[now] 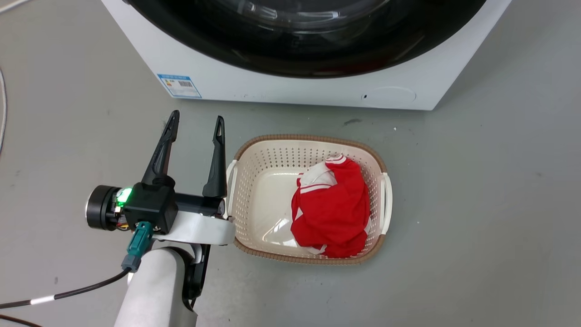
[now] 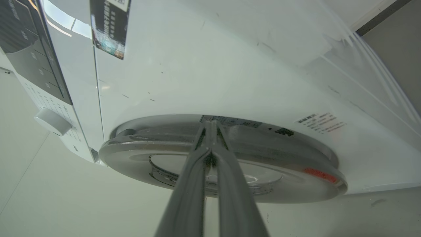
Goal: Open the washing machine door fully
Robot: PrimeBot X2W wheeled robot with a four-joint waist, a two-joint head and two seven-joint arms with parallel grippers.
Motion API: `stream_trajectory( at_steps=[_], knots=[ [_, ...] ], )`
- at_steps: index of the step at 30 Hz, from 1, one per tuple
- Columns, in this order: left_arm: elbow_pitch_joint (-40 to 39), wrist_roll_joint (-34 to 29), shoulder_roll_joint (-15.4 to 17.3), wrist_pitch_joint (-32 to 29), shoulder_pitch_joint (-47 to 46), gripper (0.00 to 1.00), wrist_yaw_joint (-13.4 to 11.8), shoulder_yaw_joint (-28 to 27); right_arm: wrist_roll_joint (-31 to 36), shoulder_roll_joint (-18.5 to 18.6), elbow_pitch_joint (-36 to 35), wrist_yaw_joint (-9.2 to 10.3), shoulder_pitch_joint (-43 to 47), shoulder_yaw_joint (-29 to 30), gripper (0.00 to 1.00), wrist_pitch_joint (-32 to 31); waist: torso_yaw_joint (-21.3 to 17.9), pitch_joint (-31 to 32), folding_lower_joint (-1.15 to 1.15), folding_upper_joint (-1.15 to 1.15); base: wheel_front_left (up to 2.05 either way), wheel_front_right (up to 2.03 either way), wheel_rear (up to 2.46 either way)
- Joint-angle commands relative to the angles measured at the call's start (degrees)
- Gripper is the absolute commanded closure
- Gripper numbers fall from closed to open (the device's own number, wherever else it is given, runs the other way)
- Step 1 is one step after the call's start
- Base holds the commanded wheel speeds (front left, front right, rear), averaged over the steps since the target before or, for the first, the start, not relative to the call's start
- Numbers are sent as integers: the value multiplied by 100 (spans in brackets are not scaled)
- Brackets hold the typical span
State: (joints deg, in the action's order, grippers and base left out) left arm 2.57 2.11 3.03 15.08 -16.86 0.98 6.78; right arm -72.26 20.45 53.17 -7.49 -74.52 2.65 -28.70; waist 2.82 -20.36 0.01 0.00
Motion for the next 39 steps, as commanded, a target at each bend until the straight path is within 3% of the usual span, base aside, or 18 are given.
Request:
stream_trajectory(
  at_steps=[1, 13, 20, 32, 39],
  knots=[
    [-25, -19, -6, 14, -87, 0, -5, 1, 63, -54, 78, 0, -149, -55, 100, -82, 26, -100, -1, 0, 0, 0, 0],
    [-149, 35, -15, 14, -366, 0, -37, 74, 845, -262, 913, 0, -1107, -361, 100, -123, 97, -609, -1, 0, 0, 0, 0],
    [-178, 48, -17, 14, -496, 0, -88, 119, 974, -311, 1142, 0, -1372, -382, 100, -327, 105, -821, -1, 0, 0, 0, 0],
    [-107, 95, -17, 14, -547, 0, -146, 176, 596, -453, 783, -8, -1008, -350, 100, -1617, 39, -798, -1, 0, 0, 0, 0],
    [-59, 119, -17, 15, -548, 0, -146, 202, 412, -553, 577, -9, -811, -239, 100, -1942, 1, -717, -1, 0, 0, 0, 0]
  ],
)
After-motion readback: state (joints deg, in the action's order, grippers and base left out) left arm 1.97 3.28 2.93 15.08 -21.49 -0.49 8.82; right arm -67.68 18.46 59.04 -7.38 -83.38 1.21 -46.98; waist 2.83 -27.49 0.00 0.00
